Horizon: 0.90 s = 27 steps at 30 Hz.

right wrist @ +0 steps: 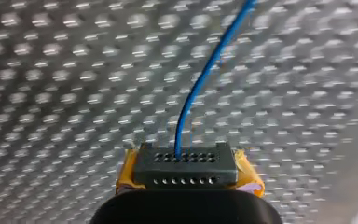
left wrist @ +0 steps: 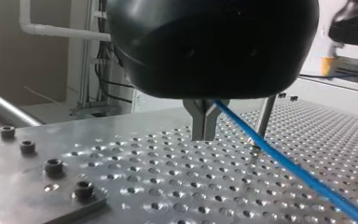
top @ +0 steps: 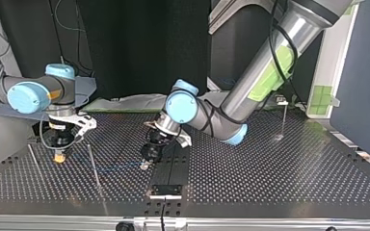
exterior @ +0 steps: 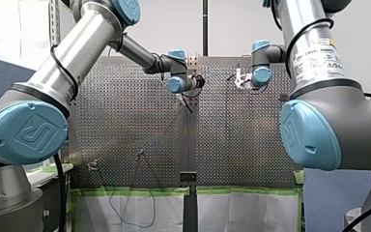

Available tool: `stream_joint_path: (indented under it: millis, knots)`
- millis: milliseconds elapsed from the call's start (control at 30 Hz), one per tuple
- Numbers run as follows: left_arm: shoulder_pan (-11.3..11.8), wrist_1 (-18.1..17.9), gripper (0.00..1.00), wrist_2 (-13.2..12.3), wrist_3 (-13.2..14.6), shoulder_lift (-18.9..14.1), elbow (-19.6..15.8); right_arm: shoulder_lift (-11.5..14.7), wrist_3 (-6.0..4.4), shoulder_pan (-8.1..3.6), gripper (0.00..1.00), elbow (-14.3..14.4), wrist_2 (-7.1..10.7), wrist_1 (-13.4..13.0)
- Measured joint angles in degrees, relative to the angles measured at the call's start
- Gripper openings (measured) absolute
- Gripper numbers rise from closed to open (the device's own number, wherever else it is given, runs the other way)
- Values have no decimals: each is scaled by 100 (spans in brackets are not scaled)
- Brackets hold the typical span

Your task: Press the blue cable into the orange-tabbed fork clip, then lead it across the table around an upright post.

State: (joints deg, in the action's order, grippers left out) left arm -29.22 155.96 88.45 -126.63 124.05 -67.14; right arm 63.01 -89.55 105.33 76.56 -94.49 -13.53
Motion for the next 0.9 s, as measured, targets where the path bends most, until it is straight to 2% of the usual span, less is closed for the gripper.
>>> stream_joint_path:
  millis: [133, 333, 567, 733, 767, 800, 833, 867, 900]
  knots:
    - [-33, 39, 0, -7, 72, 1, 1, -98, 16, -9, 0, 144, -11, -14]
    - [-56, 218, 0, 89, 337, 6, 1, -217, 49, -13, 0, 280, -18, -35]
    - [-57, 340, 0, 154, 522, 21, -2, -269, 39, -13, 0, 517, -20, -273]
    - [-67, 448, 0, 163, 650, 178, -1, -307, 46, -7, 0, 614, -20, -372]
    - [-73, 471, 5, 170, 703, 236, -3, -314, 49, -3, 0, 623, -22, -381]
    - [-78, 483, 5, 179, 739, 277, -2, -324, 52, 4, 0, 631, -22, -388]
    - [-83, 491, 13, 191, 769, 314, -1, -329, 53, 7, 0, 635, -23, -392]
    - [-87, 495, 25, 212, 797, 349, -1, -343, 56, 13, 0, 651, -24, -401]
    - [-89, 496, 25, 231, 815, 366, -1, -350, 57, 17, 0, 664, -26, -409]
